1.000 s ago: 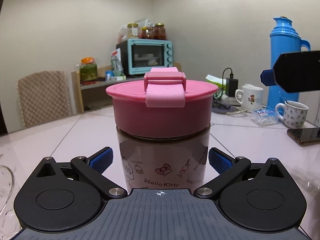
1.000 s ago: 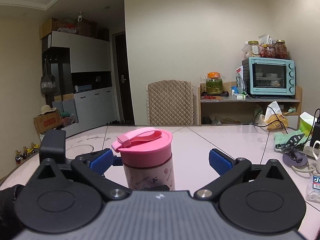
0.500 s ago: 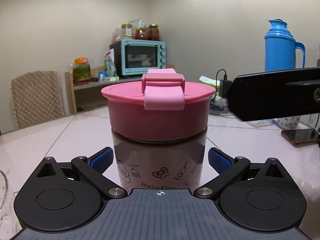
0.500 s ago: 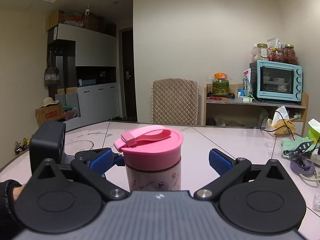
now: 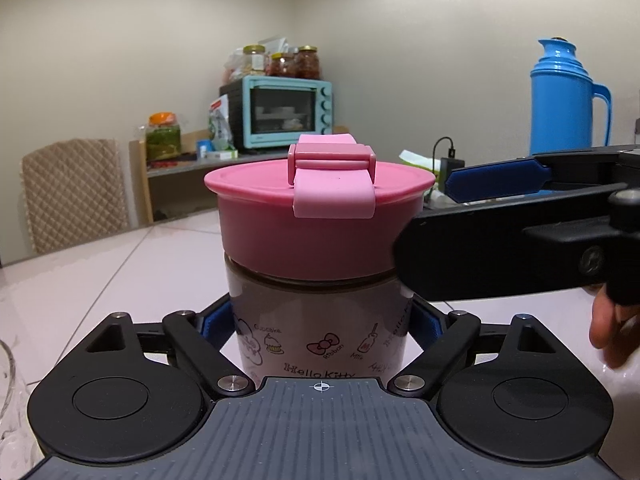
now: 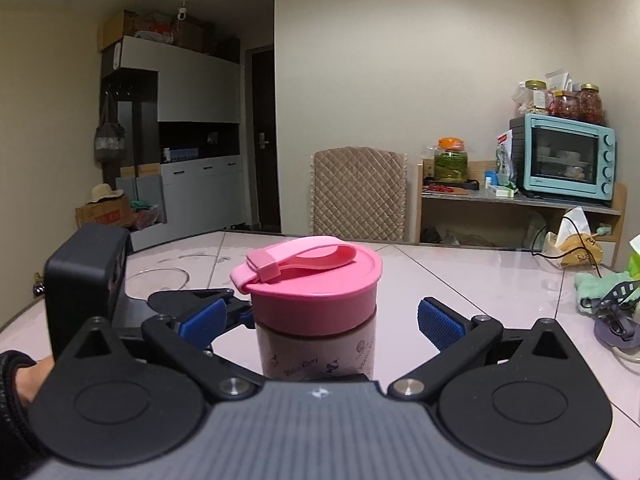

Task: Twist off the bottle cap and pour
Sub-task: 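Grasp the pink lid with the right gripper above the left gripper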

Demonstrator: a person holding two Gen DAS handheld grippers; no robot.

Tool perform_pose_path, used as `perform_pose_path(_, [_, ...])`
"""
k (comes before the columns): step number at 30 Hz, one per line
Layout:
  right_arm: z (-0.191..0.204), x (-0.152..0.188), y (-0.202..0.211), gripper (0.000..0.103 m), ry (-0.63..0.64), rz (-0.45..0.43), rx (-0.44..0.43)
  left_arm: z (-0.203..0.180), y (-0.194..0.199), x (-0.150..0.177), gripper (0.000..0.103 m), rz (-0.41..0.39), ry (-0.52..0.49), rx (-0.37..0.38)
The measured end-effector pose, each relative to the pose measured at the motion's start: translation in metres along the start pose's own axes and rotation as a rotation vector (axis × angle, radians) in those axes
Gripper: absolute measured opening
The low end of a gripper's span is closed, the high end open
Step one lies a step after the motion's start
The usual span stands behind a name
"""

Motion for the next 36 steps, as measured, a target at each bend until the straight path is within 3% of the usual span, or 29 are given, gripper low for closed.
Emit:
perform_pose_path(4, [0.006, -0.001, -0.004, 0.103, 0.027, -0.009, 0.042, -0.002, -0.002, 0.002, 0.09, 0.006, 0.004, 0.001])
perform_pose_path(21, [0.028, -0.006, -0.028, 0.103, 0.012, -0.011, 0.062, -0.009, 0.0, 0.004, 0.09, 0.009, 0.006, 0.001])
perform_pose_path(36, [0.024, -0.006, -0.038, 0.1, 0.024, 0.03, 0.057, -0.026, -0.001, 0.005, 0.09, 0.016, 0.006, -0.003])
Point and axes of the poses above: each gripper's, at about its wrist camera, not at the fingertips, and y roughly against the way its jaws point, z to its left, x to its underside, the point moved 1 cm from there along -y, roughly the way its jaws point, and after that the axes turned 15 degrees about x, right-handed, at the moved point
